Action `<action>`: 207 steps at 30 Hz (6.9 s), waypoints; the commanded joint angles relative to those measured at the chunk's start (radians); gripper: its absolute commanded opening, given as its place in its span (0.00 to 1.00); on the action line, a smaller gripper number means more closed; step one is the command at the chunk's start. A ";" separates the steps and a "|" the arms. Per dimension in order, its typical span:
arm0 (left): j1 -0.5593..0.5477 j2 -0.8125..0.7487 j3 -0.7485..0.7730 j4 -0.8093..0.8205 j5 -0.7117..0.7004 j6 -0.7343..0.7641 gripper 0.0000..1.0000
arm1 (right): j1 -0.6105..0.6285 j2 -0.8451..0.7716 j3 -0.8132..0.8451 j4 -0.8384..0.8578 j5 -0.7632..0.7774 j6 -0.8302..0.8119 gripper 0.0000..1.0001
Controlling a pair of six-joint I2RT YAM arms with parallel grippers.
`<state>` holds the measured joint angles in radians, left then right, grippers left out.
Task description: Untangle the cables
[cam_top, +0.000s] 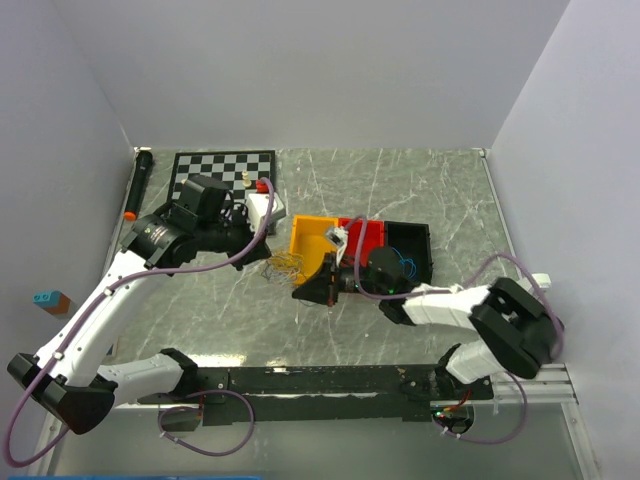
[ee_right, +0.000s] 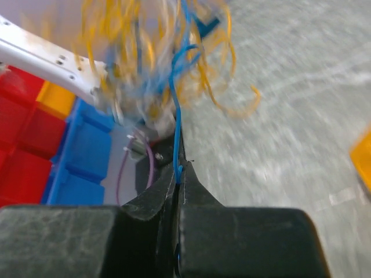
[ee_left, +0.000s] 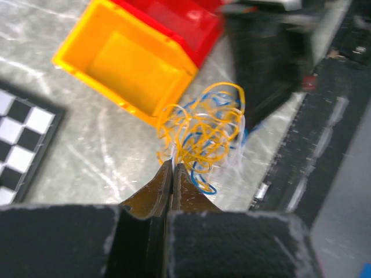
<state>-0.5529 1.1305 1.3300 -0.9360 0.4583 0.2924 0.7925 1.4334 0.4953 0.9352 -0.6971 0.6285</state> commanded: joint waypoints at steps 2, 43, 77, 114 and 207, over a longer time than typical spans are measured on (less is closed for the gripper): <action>0.002 0.000 -0.029 0.108 -0.185 -0.038 0.01 | 0.001 -0.287 -0.113 -0.223 0.168 -0.101 0.00; 0.008 0.106 -0.802 0.479 -0.693 0.180 0.01 | -0.010 -1.208 0.469 -1.024 1.216 -0.676 0.00; 0.007 -0.023 -0.384 0.094 -0.144 0.114 0.01 | -0.102 -0.742 0.420 -0.753 1.176 -0.866 0.00; -0.001 -0.018 -0.407 0.101 -0.195 0.119 0.01 | -0.470 -0.665 0.540 -0.765 1.018 -0.636 0.00; -0.079 -0.020 -0.407 0.105 -0.221 0.073 0.02 | -0.403 -0.234 0.218 -1.135 1.071 0.008 0.53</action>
<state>-0.6262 1.1324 0.9199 -0.8505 0.2379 0.3756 0.3969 1.2263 0.6582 -0.2028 0.3721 0.6323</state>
